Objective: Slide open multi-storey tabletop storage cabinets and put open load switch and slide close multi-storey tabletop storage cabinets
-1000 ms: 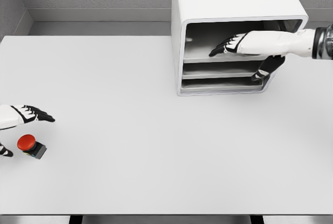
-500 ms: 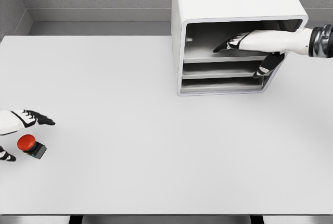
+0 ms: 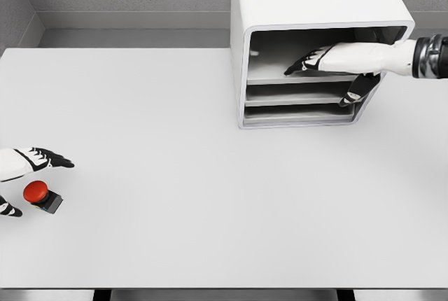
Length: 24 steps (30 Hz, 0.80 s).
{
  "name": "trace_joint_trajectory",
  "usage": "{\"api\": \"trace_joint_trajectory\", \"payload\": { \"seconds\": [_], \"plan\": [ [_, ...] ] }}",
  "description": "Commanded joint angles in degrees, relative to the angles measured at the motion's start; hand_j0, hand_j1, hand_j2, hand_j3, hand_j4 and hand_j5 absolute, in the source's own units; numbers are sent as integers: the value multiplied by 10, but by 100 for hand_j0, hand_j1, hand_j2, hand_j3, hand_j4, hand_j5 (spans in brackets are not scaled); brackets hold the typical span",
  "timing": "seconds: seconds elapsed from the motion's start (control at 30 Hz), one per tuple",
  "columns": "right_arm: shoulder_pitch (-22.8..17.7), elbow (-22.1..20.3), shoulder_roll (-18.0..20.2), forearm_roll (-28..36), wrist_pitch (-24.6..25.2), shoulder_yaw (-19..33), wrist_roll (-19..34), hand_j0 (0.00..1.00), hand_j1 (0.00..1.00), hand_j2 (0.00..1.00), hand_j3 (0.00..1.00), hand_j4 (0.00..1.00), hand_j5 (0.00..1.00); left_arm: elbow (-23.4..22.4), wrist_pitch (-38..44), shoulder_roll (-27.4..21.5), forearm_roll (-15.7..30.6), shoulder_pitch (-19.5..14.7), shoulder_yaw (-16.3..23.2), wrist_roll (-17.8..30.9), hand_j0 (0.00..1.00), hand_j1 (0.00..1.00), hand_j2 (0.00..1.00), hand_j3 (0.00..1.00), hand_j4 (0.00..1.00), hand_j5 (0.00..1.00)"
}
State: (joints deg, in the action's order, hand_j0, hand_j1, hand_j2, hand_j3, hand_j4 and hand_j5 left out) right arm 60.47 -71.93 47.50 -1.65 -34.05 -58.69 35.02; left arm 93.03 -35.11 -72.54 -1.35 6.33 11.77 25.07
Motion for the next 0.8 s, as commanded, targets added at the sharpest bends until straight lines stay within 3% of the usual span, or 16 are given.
{"api": "trace_joint_trajectory", "payload": {
  "seconds": [0.0,0.5,0.6,0.77],
  "plan": [
    [0,0,-2,-2,4,-3,0,100,100,100,100,100,100,-5,1,2,3,0,0,0,100,100,100,100,100,100],
    [-4,-9,0,-13,5,-6,0,100,100,100,100,100,100,-11,1,22,2,8,2,0,100,100,100,100,100,100],
    [-4,-32,10,-13,5,-10,0,100,100,100,100,100,100,-39,1,38,0,8,3,0,100,100,100,100,100,100],
    [-4,-68,28,-13,4,-10,0,100,100,100,100,100,100,-37,1,45,-10,7,2,0,100,100,100,100,100,100]
  ]
}}
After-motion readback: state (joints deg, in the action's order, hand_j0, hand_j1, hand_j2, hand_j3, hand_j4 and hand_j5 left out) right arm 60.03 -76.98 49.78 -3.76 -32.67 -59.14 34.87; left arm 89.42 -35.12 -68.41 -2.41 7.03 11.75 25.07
